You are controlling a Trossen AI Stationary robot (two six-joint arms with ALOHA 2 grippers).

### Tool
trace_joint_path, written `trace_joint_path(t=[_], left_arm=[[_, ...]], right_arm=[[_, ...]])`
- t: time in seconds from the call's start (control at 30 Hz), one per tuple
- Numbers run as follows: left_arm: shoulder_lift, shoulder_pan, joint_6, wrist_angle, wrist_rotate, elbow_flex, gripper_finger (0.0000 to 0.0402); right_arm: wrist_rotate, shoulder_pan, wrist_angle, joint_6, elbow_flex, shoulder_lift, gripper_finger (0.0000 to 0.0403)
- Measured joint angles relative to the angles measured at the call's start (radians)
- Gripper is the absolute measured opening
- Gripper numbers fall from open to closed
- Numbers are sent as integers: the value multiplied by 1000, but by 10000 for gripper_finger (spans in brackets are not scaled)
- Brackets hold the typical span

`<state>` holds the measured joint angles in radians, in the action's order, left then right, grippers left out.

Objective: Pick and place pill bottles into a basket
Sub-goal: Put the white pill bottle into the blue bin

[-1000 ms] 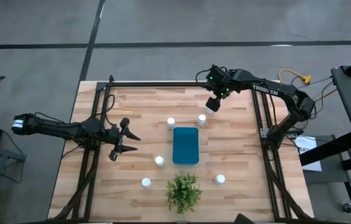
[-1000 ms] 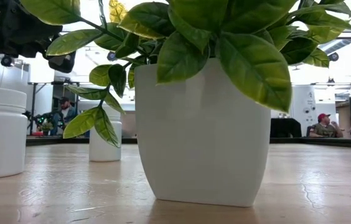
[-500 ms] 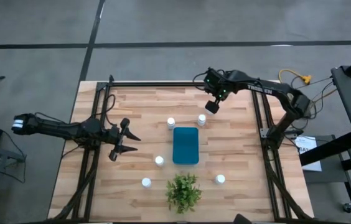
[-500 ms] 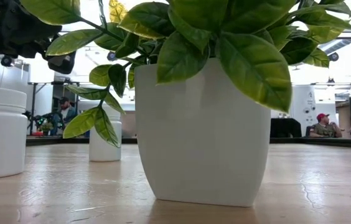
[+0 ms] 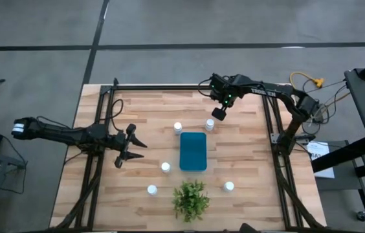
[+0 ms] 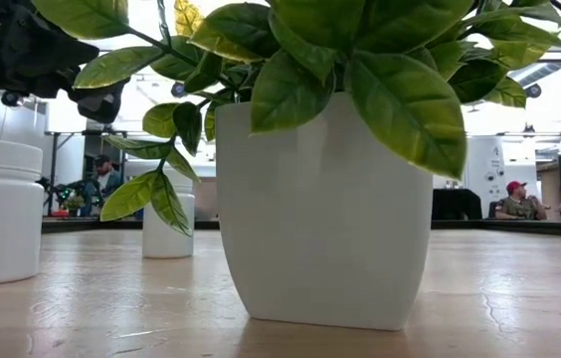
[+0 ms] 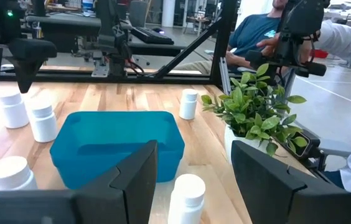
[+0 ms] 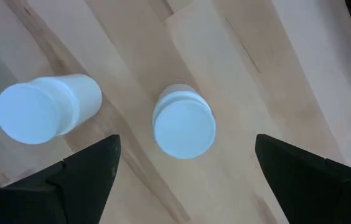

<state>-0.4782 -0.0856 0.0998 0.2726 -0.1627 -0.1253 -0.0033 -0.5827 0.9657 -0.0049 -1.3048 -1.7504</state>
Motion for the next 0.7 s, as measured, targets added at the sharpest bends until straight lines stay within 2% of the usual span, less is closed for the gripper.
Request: trace_joint_path(t=[0.7], left_arm=[[1, 0, 0, 2, 2, 0, 188]], right_arm=[[-29, 0, -31, -23, 0, -93, 363]])
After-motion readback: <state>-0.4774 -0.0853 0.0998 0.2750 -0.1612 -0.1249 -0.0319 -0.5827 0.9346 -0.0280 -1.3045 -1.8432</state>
